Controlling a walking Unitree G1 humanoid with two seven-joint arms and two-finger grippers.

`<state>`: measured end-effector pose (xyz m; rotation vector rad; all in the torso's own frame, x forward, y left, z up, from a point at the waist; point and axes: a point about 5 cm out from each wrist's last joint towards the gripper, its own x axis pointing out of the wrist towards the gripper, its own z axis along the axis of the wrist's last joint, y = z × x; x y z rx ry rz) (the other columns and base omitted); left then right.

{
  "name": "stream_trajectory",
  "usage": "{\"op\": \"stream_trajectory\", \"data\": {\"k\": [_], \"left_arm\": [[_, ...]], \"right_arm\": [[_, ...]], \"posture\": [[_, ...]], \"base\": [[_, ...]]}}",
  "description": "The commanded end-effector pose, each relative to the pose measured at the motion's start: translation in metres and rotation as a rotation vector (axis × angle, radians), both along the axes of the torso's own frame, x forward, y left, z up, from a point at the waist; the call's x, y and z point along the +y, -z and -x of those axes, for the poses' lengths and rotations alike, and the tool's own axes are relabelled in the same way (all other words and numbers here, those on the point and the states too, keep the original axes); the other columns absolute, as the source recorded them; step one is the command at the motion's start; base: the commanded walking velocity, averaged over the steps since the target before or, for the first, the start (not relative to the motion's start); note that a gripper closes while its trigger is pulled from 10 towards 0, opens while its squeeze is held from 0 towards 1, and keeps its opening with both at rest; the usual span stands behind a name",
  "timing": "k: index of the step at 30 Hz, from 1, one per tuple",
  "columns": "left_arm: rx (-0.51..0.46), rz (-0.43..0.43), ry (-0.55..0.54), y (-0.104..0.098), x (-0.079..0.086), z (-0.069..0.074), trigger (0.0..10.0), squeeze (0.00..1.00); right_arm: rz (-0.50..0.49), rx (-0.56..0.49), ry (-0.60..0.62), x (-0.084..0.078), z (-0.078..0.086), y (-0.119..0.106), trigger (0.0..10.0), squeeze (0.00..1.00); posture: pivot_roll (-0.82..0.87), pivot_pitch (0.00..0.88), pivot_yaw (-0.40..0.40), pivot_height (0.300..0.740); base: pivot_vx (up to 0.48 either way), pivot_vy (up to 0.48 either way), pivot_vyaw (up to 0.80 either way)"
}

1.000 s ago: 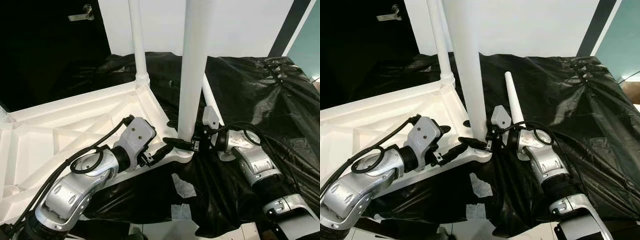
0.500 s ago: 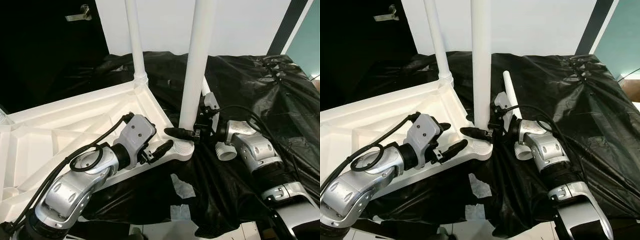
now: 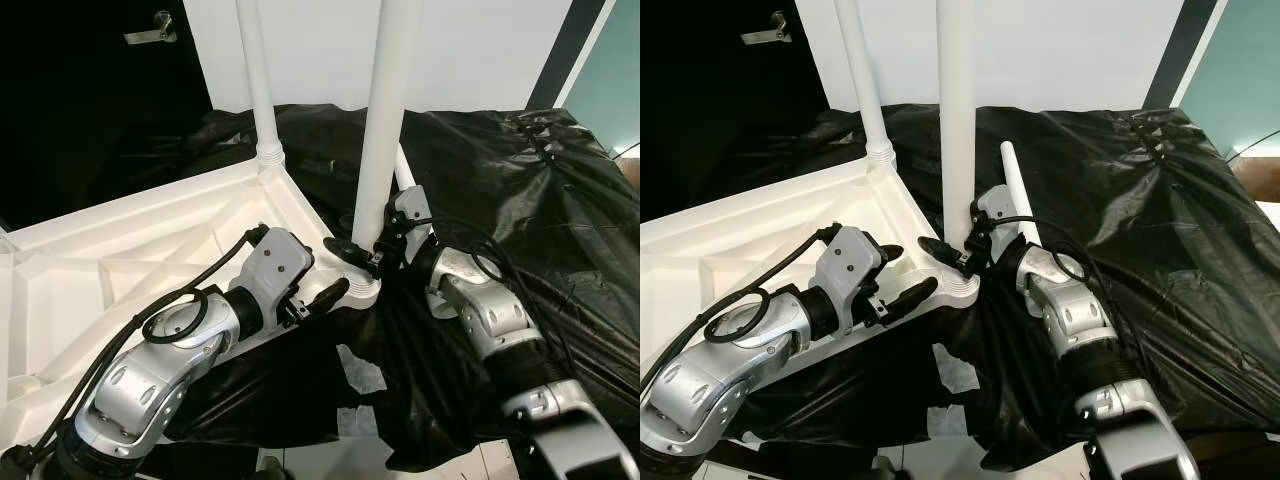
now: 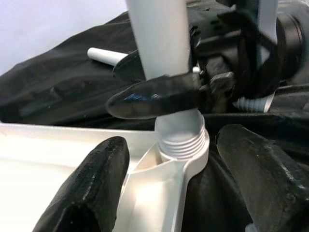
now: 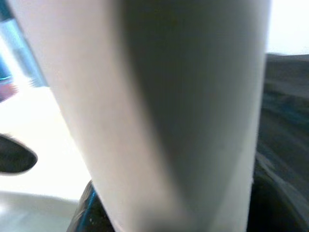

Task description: Building children table

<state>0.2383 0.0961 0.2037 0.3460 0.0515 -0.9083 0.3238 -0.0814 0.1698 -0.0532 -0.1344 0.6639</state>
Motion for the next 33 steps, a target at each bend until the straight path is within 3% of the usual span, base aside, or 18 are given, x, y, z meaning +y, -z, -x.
{"op": "stream_trajectory", "data": {"k": [1, 5, 8, 18, 19, 20, 26, 31, 32, 33], "left_arm": [[-0.01, 0.002, -0.022, -0.001, 0.001, -0.002, 10.0, 0.0], [-0.031, 0.007, -0.049, -0.002, 0.002, -0.006, 10.0, 0.0], [-0.031, 0.013, -0.067, -0.002, 0.003, -0.007, 10.0, 0.0], [-0.043, 0.015, -0.097, -0.001, 0.004, -0.01, 10.0, 0.0], [-0.045, 0.016, -0.101, -0.001, 0.004, -0.01, 10.0, 0.0], [-0.046, 0.015, -0.104, 0.0, 0.004, -0.01, 10.0, 0.0], [-0.047, 0.013, -0.122, 0.003, 0.004, -0.01, 10.0, 0.0], [-0.044, 0.009, -0.131, 0.006, 0.004, -0.01, 10.0, 0.0], [-0.043, 0.001, -0.134, 0.008, 0.004, -0.01, 10.0, 0.0], [-0.043, 0.001, -0.134, 0.008, 0.004, -0.01, 10.0, 0.0]], "right_arm": [[0.034, 0.092, 0.141, -0.01, -0.002, 0.02, 10.0, 0.0], [0.025, 0.093, 0.334, -0.004, -0.002, 0.02, 10.0, 0.0], [-0.006, 0.096, 0.336, 0.002, 0.0, 0.018, 10.0, 0.0], [-0.071, 0.049, 0.354, -0.003, 0.0, 0.007, 10.0, 0.0], [-0.084, 0.041, 0.342, -0.005, 0.0, 0.004, 10.0, 0.87], [-0.095, 0.028, 0.325, -0.008, -0.001, 0.001, 10.0, 1.0], [-0.091, -0.011, 0.167, -0.032, -0.006, -0.009, 10.0, 1.0], [-0.097, 0.009, 0.025, -0.041, -0.009, -0.011, 10.0, 1.0], [-0.073, 0.016, -0.022, -0.044, -0.011, -0.01, 10.0, 0.0], [-0.073, 0.016, -0.022, -0.044, -0.011, -0.01, 10.0, 0.0]], "posture": [[0.12, 0.066, 0.007, 0.74], [0.13, 0.065, 0.005, 0.74], [0.13, 0.063, 0.003, 0.74], [0.12, 0.058, 0.002, 0.74], [0.12, 0.058, 0.001, 0.74], [0.12, 0.054, -0.001, 0.74], [0.12, 0.055, -0.007, 0.74], [0.12, 0.056, -0.009, 0.74], [0.12, 0.054, -0.01, 0.74], [0.12, 0.054, -0.01, 0.74]], "base": [[0.0, 0.0, 0.0], [0.0, 0.0, 0.0], [0.0, 0.0, 0.0], [0.0, 0.0, 0.0], [0.0, 0.0, 0.0], [0.0, 0.0, 0.0], [0.0, 0.0, 0.0], [0.0, 0.0, 0.0], [0.0, 0.0, 0.0], [0.0, 0.0, 0.0]]}}
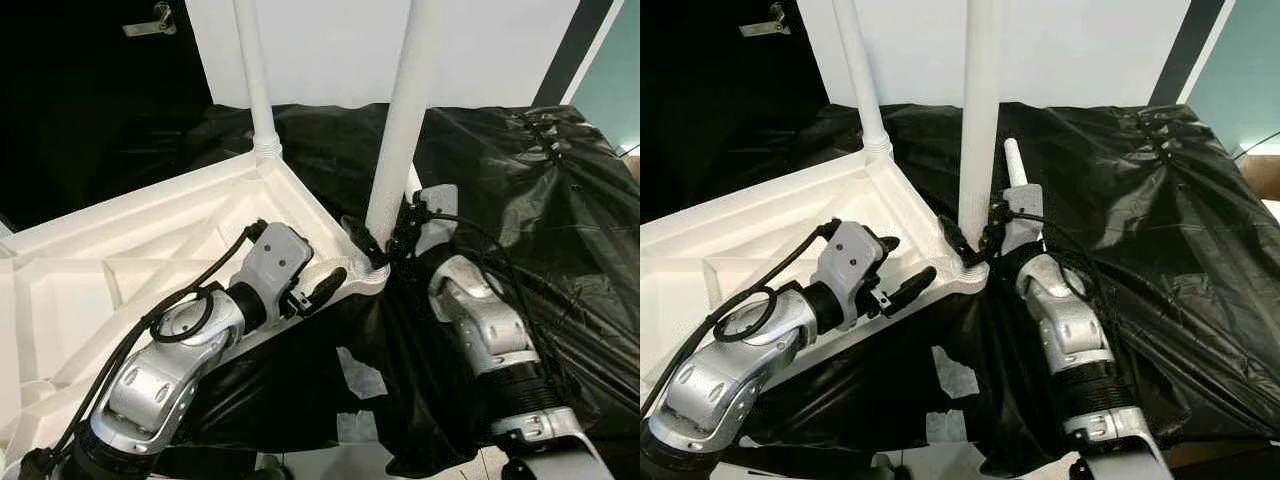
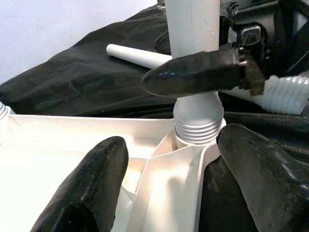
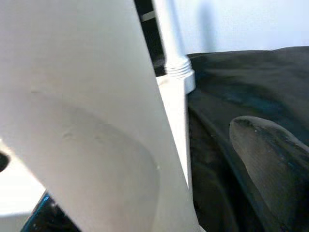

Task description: Building children table

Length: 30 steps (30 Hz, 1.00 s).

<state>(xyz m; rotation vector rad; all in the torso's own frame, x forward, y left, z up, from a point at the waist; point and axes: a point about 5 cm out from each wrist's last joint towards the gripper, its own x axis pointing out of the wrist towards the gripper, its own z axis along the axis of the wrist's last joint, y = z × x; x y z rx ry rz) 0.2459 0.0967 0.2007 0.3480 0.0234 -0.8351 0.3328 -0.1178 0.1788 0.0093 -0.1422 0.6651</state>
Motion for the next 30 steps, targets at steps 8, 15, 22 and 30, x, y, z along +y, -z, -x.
{"op": "stream_trajectory", "data": {"k": [8, 15, 22, 30], "left_arm": [[0.012, -0.022, -0.082, 0.012, 0.001, -0.002, 10.0, 0.0], [0.025, -0.023, -0.09, 0.02, -0.003, -0.003, 10.0, 0.0], [0.022, -0.024, -0.092, 0.02, -0.003, -0.003, 10.0, 0.0], [0.022, -0.027, -0.097, 0.021, -0.002, -0.002, 10.0, 0.0]], "right_arm": [[0.093, 0.009, -0.17, -0.006, -0.012, 0.004, 10.0, 0.0], [0.186, 0.009, -0.317, 0.006, -0.02, 0.01, 4.2, 0.0], [0.185, 0.033, -0.301, 0.003, -0.025, 0.012, 0.0, 0.0], [0.19, 0.103, -0.118, -0.004, -0.032, 0.022, 0.0, 0.0]], "posture": [[0.13, 0.048, -0.011, 0.74], [0.13, 0.042, -0.013, 0.74], [0.14, 0.041, -0.018, 0.74], [0.13, 0.051, -0.019, 0.74]], "base": [[0.0, 0.0, 0.0], [0.0, 0.0, 0.0], [0.0, 0.0, 0.0], [0.0, 0.0, 0.0]]}}
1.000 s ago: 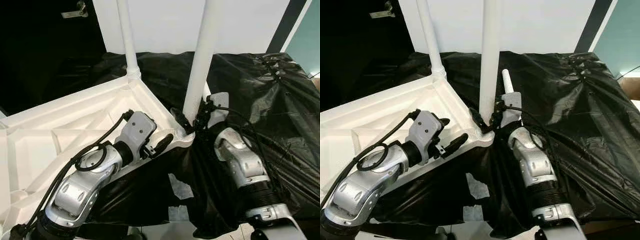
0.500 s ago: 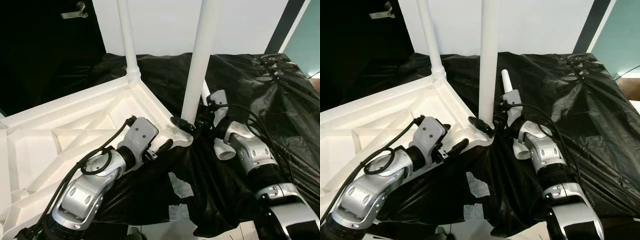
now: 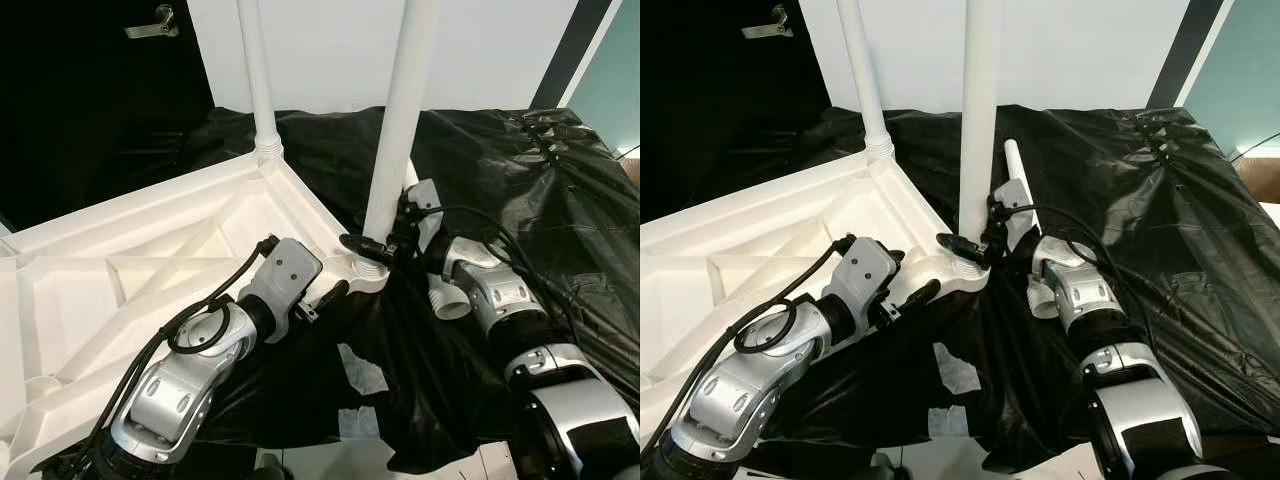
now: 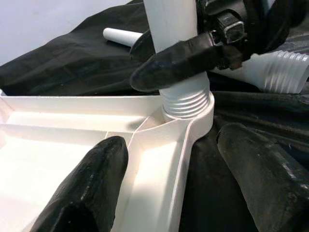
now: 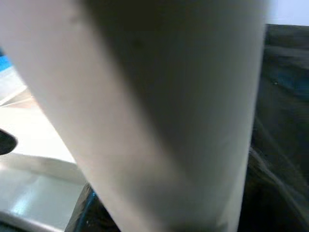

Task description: Building children table

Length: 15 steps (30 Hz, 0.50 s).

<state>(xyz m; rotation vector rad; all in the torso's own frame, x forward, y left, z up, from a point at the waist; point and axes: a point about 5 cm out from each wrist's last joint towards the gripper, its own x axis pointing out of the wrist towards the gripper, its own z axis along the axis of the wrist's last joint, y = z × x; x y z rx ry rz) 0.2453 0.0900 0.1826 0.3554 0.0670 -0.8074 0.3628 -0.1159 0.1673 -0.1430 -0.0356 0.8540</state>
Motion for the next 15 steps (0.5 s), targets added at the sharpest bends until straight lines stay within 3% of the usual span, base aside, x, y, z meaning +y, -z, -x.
{"op": "stream_trajectory", "data": {"k": [1, 4, 5, 6, 7, 15], "left_arm": [[-0.009, -0.005, -0.063, 0.003, 0.005, -0.002, 10.0, 0.0], [-0.009, -0.006, -0.064, 0.003, 0.005, -0.003, 10.0, 0.0], [-0.008, -0.006, -0.066, 0.003, 0.006, -0.003, 10.0, 0.0], [-0.008, -0.006, -0.066, 0.003, 0.006, -0.003, 10.0, 0.0], [-0.007, -0.006, -0.067, 0.003, 0.006, -0.003, 10.0, 0.0], [-0.002, -0.003, -0.073, 0.004, 0.007, -0.003, 10.0, 0.0]], "right_arm": [[0.011, 0.051, 0.066, -0.006, -0.002, 0.01, 0.0, 0.0], [-0.012, 0.069, 0.129, -0.005, -0.002, 0.013, 0.0, 0.0], [-0.018, 0.084, 0.216, -0.005, -0.002, 0.016, 8.4, 0.0], [-0.018, 0.084, 0.216, -0.005, -0.002, 0.016, 8.4, 0.0], [-0.019, 0.09, 0.286, -0.004, -0.001, 0.019, 10.0, 0.0], [-0.068, 0.101, 0.483, 0.009, 0.006, 0.025, 10.0, 0.0]], "posture": [[0.13, 0.051, -0.019, 0.74], [0.13, 0.054, -0.018, 0.74], [0.13, 0.057, -0.015, 0.74], [0.13, 0.057, -0.015, 0.74], [0.13, 0.057, -0.015, 0.74], [0.12, 0.061, -0.012, 0.74]], "base": [[0.0, 0.0, 0.0], [0.0, 0.0, 0.0], [0.0, 0.0, 0.0], [0.0, 0.0, 0.0], [0.0, 0.0, 0.0], [0.0, 0.0, 0.0]]}}
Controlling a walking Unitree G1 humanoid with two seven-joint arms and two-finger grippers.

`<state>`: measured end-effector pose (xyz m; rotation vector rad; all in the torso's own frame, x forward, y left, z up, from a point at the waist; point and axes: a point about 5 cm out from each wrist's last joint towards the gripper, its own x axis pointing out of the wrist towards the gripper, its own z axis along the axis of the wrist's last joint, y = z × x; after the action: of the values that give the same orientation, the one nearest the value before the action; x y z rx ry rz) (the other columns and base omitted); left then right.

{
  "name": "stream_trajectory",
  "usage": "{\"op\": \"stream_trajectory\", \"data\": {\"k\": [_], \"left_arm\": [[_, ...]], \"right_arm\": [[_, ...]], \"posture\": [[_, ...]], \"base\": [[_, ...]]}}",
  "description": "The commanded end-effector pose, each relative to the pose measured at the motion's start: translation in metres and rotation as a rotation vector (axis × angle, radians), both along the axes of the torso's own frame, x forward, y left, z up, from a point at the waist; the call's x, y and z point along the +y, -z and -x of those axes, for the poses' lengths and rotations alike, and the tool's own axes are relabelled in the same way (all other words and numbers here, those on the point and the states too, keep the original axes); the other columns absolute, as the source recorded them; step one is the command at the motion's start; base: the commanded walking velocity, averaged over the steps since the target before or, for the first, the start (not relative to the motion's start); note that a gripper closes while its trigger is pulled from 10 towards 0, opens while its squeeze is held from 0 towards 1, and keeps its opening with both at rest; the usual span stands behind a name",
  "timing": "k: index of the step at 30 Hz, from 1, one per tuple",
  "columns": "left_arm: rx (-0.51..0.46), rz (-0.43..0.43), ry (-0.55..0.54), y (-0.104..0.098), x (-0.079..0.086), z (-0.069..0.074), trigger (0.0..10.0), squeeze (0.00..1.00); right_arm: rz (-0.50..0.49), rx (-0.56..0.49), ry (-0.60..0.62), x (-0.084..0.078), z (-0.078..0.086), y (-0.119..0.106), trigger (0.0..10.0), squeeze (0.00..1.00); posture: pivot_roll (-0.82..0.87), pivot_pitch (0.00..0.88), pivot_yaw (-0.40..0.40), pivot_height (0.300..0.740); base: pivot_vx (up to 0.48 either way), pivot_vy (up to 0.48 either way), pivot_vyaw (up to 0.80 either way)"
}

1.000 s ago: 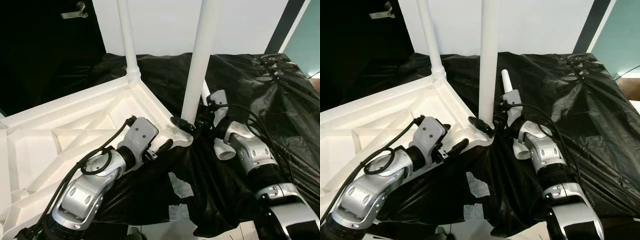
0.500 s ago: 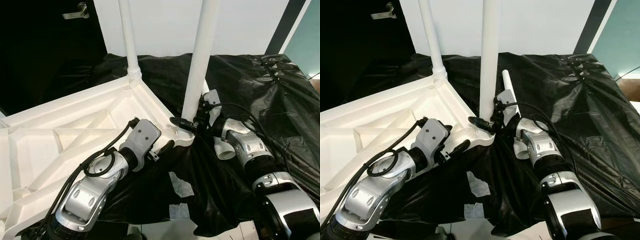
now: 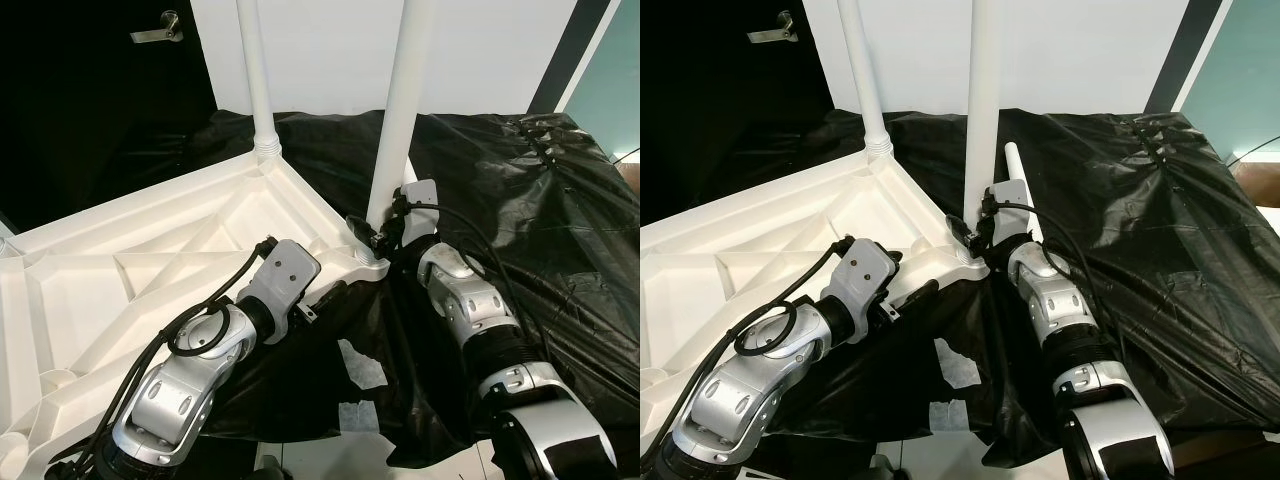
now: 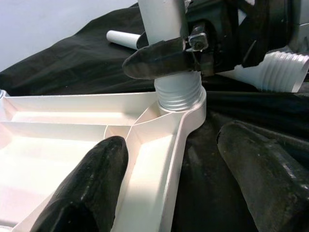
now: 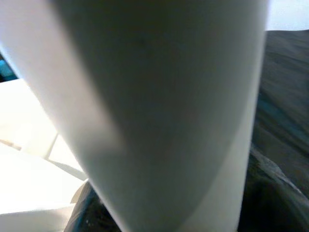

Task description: Building children table

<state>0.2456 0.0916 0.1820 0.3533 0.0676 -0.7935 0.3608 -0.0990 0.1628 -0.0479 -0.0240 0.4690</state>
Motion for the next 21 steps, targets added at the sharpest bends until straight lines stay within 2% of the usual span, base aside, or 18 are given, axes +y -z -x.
{"op": "stream_trajectory", "data": {"k": [1, 5, 6, 9, 13, 18, 20, 21], "left_arm": [[-0.001, -0.005, -0.06, 0.004, 0.005, -0.002, 10.0, 0.0], [-0.001, -0.005, -0.061, 0.004, 0.005, -0.002, 10.0, 0.0], [-0.002, -0.005, -0.063, 0.004, 0.006, -0.003, 10.0, 0.0], [-0.009, 0.0, -0.079, 0.003, 0.008, -0.004, 10.0, 0.0], [-0.009, 0.009, -0.088, 0.002, 0.009, -0.004, 10.0, 0.0], [-0.008, 0.021, -0.1, 0.001, 0.012, -0.005, 10.0, 0.0], [-0.008, 0.021, -0.1, 0.001, 0.012, -0.005, 10.0, 0.0], [-0.004, 0.025, -0.104, 0.001, 0.011, -0.005, 10.0, 0.0]], "right_arm": [[0.011, 0.084, 0.095, -0.008, 0.004, 0.021, 10.0, 0.0], [-0.012, 0.075, 0.157, -0.001, 0.008, 0.022, 10.0, 0.0], [-0.038, 0.079, 0.18, 0.005, 0.01, 0.022, 10.0, 0.0], [-0.076, 0.075, 0.159, 0.016, 0.013, 0.019, 10.0, 0.0], [-0.082, 0.051, 0.155, 0.016, 0.015, 0.014, 10.0, 0.0], [-0.099, 0.01, 0.127, 0.004, 0.014, 0.005, 10.0, 0.03], [-0.099, 0.01, 0.127, 0.004, 0.014, 0.005, 10.0, 0.03], [-0.084, 0.004, 0.126, -0.001, 0.013, 0.005, 10.0, 0.88]], "posture": [[0.12, 0.061, -0.012, 0.74], [0.12, 0.061, -0.012, 0.74], [0.12, 0.068, -0.009, 0.74], [0.12, 0.067, -0.004, 0.74], [0.12, 0.067, -0.004, 0.74], [0.12, 0.068, -0.006, 0.74], [0.12, 0.068, -0.006, 0.74], [0.11, 0.071, -0.002, 0.74]], "base": [[0.0, 0.0, 0.0], [0.0, 0.0, 0.0], [0.0, 0.0, 0.0], [0.0, 0.0, 0.0], [0.0, 0.0, 0.0], [0.0, 0.0, 0.0], [0.0, 0.0, 0.0], [0.0, 0.0, 0.0]]}}
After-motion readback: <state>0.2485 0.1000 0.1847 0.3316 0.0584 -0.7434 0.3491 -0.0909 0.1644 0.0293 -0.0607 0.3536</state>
